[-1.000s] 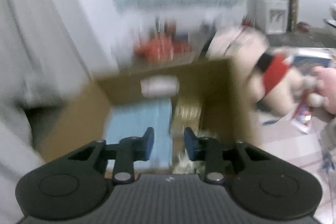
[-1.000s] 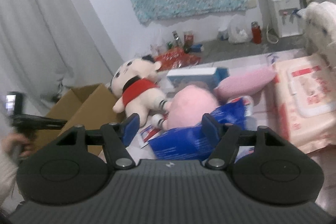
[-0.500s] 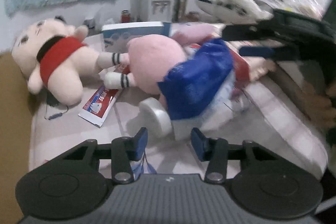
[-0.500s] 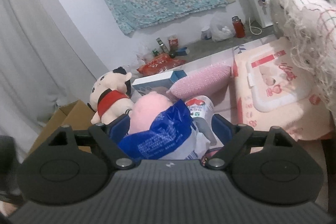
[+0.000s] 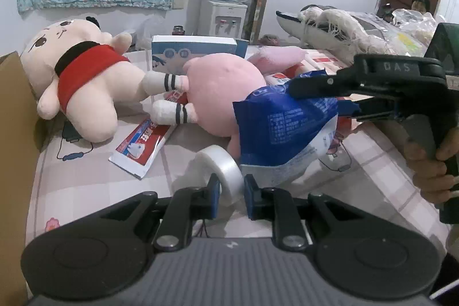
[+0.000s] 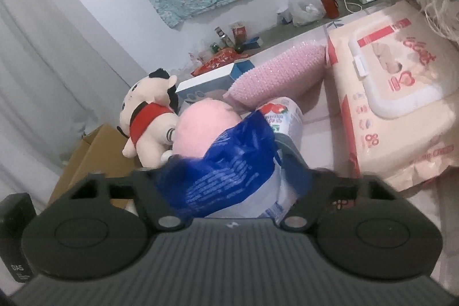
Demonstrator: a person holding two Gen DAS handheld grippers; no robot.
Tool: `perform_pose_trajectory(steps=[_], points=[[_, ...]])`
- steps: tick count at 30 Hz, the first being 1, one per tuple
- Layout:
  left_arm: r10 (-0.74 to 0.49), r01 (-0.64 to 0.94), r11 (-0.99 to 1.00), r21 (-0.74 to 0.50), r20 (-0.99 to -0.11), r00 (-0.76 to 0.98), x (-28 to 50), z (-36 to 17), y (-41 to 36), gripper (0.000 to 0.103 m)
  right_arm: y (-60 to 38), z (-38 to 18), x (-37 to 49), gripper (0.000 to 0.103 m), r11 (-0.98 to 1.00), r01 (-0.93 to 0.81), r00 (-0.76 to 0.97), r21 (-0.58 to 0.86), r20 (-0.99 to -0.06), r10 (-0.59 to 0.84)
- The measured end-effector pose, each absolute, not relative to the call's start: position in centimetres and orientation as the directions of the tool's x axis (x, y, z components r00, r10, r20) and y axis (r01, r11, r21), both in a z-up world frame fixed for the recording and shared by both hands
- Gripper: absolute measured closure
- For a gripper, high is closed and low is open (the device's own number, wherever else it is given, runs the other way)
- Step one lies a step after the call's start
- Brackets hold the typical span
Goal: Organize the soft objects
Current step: 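Grasp the white tape roll with the left tool while the right tool lifts the blue bag, then drop the tape roll into the box with the left tool while the right tool carries the bag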
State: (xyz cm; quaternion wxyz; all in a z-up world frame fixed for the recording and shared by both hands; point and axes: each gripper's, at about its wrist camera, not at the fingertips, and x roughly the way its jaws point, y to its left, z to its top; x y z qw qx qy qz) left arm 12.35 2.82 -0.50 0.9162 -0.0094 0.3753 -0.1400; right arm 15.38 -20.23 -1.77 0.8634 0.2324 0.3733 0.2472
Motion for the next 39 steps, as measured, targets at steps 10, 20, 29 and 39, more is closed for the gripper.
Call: perform_pose_trajectory(steps=[10, 20, 29, 39], points=[[-0.250, 0.235, 0.966, -0.110, -0.642, 0.725, 10.6, 1.0, 4.5, 0.084, -22.0, -2.2, 9.2, 0.062, 0.755, -0.078, 0.695, 0.651, -0.507, 0.509], [-0.251, 0.218, 0.968, -0.128, -0.584, 0.772, 5.4, 5.0, 6.7, 0.084, -24.4, -2.3, 4.7, 0.064, 0.535, 0.003, 0.677, 0.845, -0.395, 0.620], [-0.081, 0.104, 0.994, 0.016, -0.518, 0.851, -0.7, 15.7, 15.9, 0.084, -16.7, 2.6, 6.9, 0.064, 0.339, -0.144, 0.553, 0.930, -0.209, 0.807], [0.330, 0.106, 0.897, 0.430, -0.809, 0.487, 7.7, 6.5, 27.5, 0.084, -1.9, 3.7, 13.0, 0.064, 0.275, -0.165, 0.389, 0.947, -0.194, 0.900]])
